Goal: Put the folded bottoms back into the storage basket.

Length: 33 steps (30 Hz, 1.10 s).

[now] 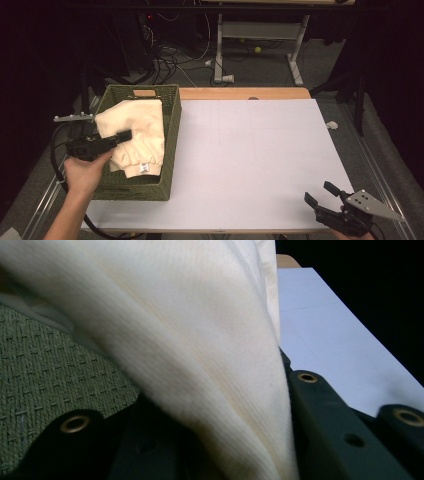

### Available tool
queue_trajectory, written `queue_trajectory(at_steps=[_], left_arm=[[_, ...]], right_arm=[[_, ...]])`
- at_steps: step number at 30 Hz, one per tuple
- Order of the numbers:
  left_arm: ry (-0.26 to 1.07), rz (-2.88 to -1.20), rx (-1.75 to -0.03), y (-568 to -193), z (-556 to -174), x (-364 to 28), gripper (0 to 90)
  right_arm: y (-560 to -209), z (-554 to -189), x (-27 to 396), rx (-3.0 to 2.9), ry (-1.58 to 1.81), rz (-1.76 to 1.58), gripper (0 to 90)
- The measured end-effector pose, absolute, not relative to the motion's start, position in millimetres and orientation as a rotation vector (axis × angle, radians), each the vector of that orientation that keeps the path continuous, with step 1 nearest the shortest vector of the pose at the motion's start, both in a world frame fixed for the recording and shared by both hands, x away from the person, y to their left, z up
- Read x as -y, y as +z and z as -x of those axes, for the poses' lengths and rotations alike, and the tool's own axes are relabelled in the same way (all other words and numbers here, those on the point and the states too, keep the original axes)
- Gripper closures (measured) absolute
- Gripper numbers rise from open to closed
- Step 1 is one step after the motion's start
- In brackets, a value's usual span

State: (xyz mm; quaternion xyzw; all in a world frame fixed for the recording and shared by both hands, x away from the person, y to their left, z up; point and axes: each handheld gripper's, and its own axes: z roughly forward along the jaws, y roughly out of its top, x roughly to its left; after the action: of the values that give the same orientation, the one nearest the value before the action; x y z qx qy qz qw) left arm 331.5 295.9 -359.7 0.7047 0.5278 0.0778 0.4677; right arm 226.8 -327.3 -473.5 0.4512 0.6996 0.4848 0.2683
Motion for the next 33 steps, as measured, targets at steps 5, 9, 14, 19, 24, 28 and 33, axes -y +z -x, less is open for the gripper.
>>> queue_trajectory(at_steps=[5,9,14,19,24,28,33], left_arm=[[0.194,-1.72,-1.321,-363,-336,-300,68.2],[0.204,-1.722,-1.332,-365,-339,-301,68.2],[0.222,-1.724,-1.361,-369,-345,-302,68.1],[0.226,-1.724,-1.39,-374,-352,-304,68.1],[0.227,-1.727,-1.42,-379,-360,-304,68.1],[0.219,-1.734,-1.443,-383,-369,-303,67.9],[0.214,-1.747,-1.48,-389,-381,-301,67.9]], right_arm=[[-473,-227,327,-1.886,1.309,-1.218,23.8],[-474,-227,327,-1.886,1.307,-1.218,23.8],[-474,-227,327,-1.887,1.308,-1.219,23.8],[-474,-227,327,-1.889,1.307,-1.218,23.8],[-474,-227,327,-1.888,1.308,-1.219,23.8],[-474,-228,326,-1.894,1.305,-1.219,23.8],[-474,-228,326,-1.891,1.308,-1.221,23.8]])
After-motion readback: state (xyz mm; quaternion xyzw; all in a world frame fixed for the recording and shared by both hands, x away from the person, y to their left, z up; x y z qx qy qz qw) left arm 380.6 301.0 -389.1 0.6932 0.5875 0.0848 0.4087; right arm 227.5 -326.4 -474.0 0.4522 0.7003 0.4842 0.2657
